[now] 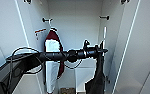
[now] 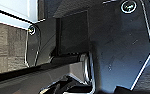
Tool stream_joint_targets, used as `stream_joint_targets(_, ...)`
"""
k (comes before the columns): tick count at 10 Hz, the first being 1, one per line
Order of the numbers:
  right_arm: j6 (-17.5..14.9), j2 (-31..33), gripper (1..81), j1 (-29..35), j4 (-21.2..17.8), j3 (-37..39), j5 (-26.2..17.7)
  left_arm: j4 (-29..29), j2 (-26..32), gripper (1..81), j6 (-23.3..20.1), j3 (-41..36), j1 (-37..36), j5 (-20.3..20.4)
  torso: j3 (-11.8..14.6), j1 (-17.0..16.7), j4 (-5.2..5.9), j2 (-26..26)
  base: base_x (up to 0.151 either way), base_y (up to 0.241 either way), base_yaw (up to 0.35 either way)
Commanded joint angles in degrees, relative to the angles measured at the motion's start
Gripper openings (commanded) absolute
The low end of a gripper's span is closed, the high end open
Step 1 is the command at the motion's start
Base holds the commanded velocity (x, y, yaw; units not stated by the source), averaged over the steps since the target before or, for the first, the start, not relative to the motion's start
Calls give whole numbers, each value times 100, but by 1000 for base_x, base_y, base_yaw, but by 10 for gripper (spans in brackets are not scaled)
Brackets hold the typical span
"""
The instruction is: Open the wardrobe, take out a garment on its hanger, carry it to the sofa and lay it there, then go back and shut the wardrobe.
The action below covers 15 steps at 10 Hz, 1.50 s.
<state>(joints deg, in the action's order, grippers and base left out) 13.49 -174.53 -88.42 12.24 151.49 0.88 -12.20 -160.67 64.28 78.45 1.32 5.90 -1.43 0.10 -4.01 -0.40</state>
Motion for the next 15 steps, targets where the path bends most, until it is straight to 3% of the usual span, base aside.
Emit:
stream_joint_targets(1,-22,-40,811,250,33,-68,-290,-133,8,10,-100,-101,-962,289,0,0,0,0,-129,0,0)
stream_joint_targets(7,-22,-23,811,206,24,-60,-220,-230,52,10,-100,-303,-751,403,0,-2,0,0,-130,0,0)
stream_joint_targets(15,-22,-23,811,214,24,-51,-211,-301,623,10,-205,-778,-391,403,0,2,0,2,-129,0,0)
